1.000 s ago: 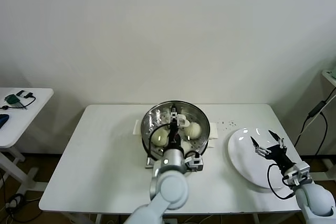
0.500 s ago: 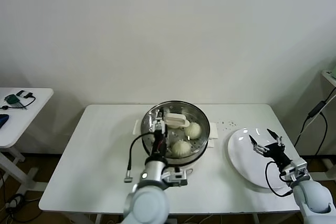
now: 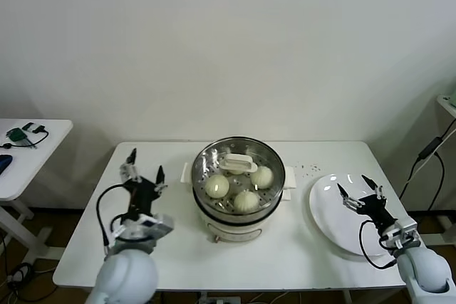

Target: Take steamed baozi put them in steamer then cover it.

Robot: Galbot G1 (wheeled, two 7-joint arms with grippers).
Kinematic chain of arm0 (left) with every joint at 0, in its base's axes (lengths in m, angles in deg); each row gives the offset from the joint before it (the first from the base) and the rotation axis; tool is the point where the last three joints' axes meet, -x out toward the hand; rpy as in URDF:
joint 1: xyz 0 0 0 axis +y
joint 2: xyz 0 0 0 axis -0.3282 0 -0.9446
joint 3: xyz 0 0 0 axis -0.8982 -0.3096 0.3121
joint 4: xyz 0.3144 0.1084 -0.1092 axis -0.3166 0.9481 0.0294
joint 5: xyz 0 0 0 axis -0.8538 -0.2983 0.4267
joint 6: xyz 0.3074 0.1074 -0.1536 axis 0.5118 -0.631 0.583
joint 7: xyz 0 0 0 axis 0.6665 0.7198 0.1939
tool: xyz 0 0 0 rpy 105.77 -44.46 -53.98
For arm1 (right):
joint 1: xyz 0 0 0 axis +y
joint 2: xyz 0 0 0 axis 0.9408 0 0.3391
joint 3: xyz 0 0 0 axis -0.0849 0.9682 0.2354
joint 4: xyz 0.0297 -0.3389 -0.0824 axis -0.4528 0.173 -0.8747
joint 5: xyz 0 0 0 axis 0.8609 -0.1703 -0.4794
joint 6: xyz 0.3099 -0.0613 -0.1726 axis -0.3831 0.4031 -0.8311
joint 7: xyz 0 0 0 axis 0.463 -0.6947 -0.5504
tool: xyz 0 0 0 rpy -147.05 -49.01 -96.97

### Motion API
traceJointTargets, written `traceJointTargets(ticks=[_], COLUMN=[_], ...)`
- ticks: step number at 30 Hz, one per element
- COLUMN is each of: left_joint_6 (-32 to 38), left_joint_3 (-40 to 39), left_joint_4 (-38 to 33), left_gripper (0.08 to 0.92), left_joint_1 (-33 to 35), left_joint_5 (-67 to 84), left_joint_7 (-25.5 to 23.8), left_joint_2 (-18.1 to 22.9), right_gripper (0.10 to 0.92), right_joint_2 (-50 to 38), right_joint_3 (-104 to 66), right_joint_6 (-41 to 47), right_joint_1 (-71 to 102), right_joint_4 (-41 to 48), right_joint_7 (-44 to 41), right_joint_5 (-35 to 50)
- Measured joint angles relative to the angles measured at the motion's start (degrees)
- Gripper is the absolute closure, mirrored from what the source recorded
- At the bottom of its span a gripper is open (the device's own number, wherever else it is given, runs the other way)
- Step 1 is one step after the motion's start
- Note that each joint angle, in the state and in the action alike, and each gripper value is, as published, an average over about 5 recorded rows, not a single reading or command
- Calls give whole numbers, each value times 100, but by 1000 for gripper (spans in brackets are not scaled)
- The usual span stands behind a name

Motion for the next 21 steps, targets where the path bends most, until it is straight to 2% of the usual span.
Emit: traceJointTargets(ticks=[5, 11, 21], left_joint_6=[1167, 2440, 3410], left_joint_3=[836, 1568, 2104], left_joint_4=[40, 303, 785], left_gripper=[177, 177, 177], left_joint_1=[567, 1078, 1588], left_joint_5=[1383, 2712, 3779], left_joint_7=[347, 495, 370], left_joint_2=[216, 560, 899], right_gripper=[203, 203, 203], right_joint_2=[42, 98, 155], right_joint_3=[-48, -111, -209], right_joint_6=[-7, -5, -95], right_joint_1=[86, 227, 498], right_joint_4=[-92, -243, -507], right_joint_7=[3, 38, 132], right_joint_5=[9, 103, 264])
